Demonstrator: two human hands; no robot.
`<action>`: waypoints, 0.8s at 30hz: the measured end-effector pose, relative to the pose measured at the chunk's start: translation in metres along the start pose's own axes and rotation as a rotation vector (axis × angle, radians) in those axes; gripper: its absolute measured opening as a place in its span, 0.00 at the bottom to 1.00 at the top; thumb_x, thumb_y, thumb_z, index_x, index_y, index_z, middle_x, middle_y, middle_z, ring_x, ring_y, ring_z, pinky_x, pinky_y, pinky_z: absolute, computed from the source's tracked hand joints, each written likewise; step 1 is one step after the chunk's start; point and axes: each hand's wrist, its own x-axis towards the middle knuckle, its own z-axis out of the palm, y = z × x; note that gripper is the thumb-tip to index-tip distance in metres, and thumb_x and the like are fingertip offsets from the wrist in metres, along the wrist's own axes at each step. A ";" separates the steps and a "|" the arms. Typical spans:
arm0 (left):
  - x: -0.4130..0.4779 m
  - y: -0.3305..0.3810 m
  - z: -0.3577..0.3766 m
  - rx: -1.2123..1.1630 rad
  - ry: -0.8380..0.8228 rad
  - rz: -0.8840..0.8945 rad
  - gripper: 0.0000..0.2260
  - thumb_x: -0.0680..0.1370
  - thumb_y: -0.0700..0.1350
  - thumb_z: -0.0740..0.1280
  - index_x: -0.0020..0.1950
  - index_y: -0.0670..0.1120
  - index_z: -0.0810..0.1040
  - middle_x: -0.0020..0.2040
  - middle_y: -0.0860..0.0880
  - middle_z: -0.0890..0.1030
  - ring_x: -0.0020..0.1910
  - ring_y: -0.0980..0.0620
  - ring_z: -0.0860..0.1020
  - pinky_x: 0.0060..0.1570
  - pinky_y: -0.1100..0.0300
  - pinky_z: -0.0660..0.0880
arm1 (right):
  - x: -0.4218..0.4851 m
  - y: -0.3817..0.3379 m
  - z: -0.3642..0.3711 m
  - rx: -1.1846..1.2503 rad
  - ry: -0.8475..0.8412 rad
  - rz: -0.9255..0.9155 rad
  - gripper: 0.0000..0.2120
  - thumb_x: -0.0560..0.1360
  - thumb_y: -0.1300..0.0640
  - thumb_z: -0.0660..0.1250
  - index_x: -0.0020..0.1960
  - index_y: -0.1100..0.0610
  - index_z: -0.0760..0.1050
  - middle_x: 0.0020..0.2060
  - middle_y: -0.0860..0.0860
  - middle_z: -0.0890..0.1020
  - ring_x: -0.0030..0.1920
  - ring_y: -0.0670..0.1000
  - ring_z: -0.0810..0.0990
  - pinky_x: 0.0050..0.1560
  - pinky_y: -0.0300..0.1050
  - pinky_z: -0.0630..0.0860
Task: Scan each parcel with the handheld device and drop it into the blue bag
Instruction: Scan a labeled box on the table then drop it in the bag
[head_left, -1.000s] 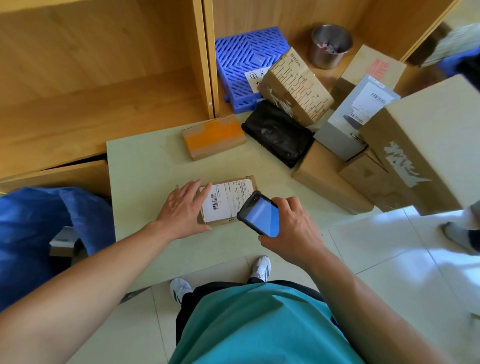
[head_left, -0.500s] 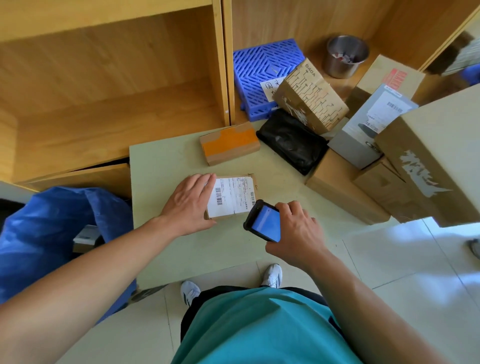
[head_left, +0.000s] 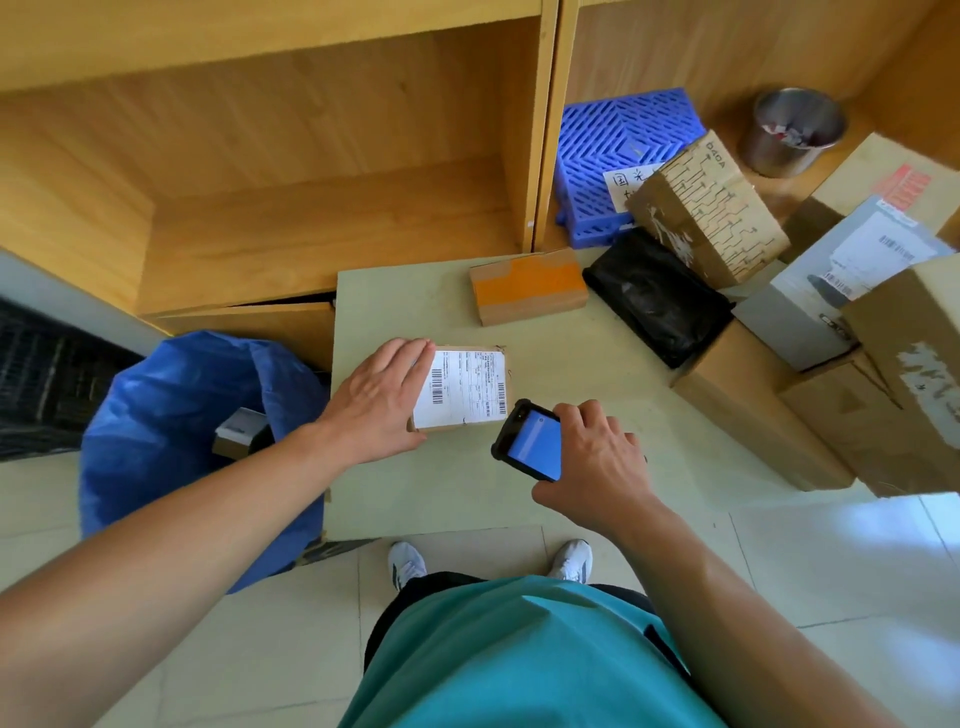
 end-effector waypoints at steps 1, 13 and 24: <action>-0.006 -0.004 0.000 -0.003 0.005 -0.018 0.53 0.65 0.60 0.80 0.79 0.36 0.59 0.76 0.41 0.66 0.75 0.42 0.64 0.72 0.49 0.69 | 0.003 -0.007 0.000 0.001 -0.004 -0.015 0.40 0.64 0.42 0.72 0.72 0.51 0.61 0.57 0.50 0.69 0.54 0.55 0.72 0.56 0.51 0.72; -0.132 -0.085 0.006 -0.039 0.086 -0.274 0.53 0.64 0.60 0.81 0.79 0.35 0.60 0.75 0.40 0.66 0.73 0.39 0.65 0.72 0.47 0.69 | 0.032 -0.154 0.021 0.044 -0.006 -0.194 0.37 0.65 0.45 0.74 0.69 0.52 0.64 0.56 0.50 0.68 0.54 0.55 0.73 0.52 0.50 0.72; -0.283 -0.197 0.024 -0.072 0.181 -0.598 0.54 0.62 0.60 0.81 0.78 0.36 0.62 0.73 0.40 0.68 0.71 0.39 0.67 0.71 0.47 0.69 | 0.034 -0.319 0.058 0.056 -0.072 -0.311 0.36 0.66 0.41 0.75 0.67 0.52 0.65 0.54 0.51 0.69 0.55 0.58 0.75 0.52 0.54 0.76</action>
